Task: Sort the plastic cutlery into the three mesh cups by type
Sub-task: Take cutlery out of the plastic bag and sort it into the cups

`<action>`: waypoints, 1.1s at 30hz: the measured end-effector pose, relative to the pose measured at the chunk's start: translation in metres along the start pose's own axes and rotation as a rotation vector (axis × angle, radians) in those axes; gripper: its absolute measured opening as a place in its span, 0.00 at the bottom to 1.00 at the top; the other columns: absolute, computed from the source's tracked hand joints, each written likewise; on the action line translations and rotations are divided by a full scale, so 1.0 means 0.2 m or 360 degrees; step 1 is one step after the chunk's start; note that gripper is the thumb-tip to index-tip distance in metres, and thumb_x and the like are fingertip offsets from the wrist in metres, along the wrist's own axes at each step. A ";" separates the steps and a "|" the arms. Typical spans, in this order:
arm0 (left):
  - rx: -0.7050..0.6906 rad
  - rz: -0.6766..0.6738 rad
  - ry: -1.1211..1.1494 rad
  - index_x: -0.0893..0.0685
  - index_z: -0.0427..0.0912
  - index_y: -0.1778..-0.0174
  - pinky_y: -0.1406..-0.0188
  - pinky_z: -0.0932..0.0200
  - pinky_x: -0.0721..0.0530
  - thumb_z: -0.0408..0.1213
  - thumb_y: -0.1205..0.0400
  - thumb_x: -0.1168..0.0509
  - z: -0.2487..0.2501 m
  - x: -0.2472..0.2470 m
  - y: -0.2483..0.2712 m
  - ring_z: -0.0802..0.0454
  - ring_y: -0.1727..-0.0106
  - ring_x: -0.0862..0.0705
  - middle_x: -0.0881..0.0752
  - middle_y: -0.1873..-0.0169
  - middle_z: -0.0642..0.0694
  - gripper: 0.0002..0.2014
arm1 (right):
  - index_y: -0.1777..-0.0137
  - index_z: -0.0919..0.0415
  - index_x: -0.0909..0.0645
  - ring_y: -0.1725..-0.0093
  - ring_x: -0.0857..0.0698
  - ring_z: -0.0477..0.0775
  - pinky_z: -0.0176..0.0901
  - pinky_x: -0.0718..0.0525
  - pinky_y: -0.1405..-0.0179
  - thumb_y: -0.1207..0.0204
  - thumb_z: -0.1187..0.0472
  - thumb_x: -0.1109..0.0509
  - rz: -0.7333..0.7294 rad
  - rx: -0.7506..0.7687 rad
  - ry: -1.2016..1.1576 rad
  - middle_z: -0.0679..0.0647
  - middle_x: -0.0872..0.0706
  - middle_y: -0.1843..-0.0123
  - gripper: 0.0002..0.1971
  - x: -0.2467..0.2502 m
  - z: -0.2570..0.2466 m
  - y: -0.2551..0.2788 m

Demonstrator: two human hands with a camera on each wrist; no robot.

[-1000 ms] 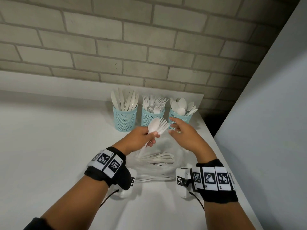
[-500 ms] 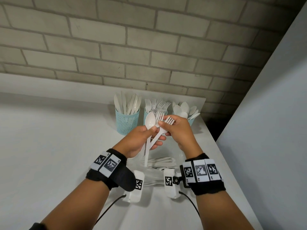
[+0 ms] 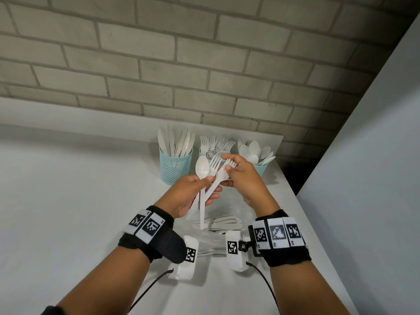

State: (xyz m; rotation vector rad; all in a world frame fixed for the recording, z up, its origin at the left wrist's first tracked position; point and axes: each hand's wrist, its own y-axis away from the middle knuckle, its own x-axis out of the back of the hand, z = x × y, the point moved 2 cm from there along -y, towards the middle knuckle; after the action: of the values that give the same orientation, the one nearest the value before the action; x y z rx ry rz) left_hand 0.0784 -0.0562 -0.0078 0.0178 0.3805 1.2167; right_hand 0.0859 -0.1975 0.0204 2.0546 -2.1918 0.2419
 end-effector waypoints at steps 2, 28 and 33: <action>0.0009 -0.0013 -0.0032 0.14 0.39 0.53 0.60 0.60 0.12 0.37 0.17 0.37 0.00 0.01 0.00 0.53 0.64 0.10 0.08 0.62 0.44 0.08 | 0.35 0.57 0.24 0.60 0.15 0.48 0.32 0.14 0.65 0.18 0.67 0.38 -0.0035 0.0030 0.0029 0.54 0.15 0.52 0.14 -0.01 0.00 -0.01; -0.0025 0.0235 0.0103 0.15 0.40 0.47 0.78 0.71 0.30 0.44 0.13 0.46 0.03 0.09 -0.03 0.59 0.72 0.30 0.20 0.68 0.48 0.16 | 0.45 0.62 0.17 0.52 0.14 0.60 0.58 0.14 0.48 0.18 0.65 0.39 0.0792 0.0683 0.0436 0.55 0.14 0.53 0.09 0.13 -0.25 -0.45; -0.0009 0.0245 0.0165 0.15 0.39 0.47 0.76 0.68 0.30 0.44 0.13 0.46 0.04 0.10 -0.03 0.58 0.72 0.29 0.19 0.71 0.49 0.17 | 0.41 0.62 0.20 0.48 0.16 0.64 0.52 0.19 0.46 0.15 0.61 0.46 0.0365 0.0406 0.0918 0.63 0.15 0.47 0.14 0.03 -0.06 -0.51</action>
State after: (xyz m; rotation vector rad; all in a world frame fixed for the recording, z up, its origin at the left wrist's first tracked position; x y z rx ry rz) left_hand 0.0913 -0.0388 -0.0073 -0.0215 0.4733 1.3743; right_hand 0.1874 -0.2072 0.0371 1.5497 -2.0830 1.0396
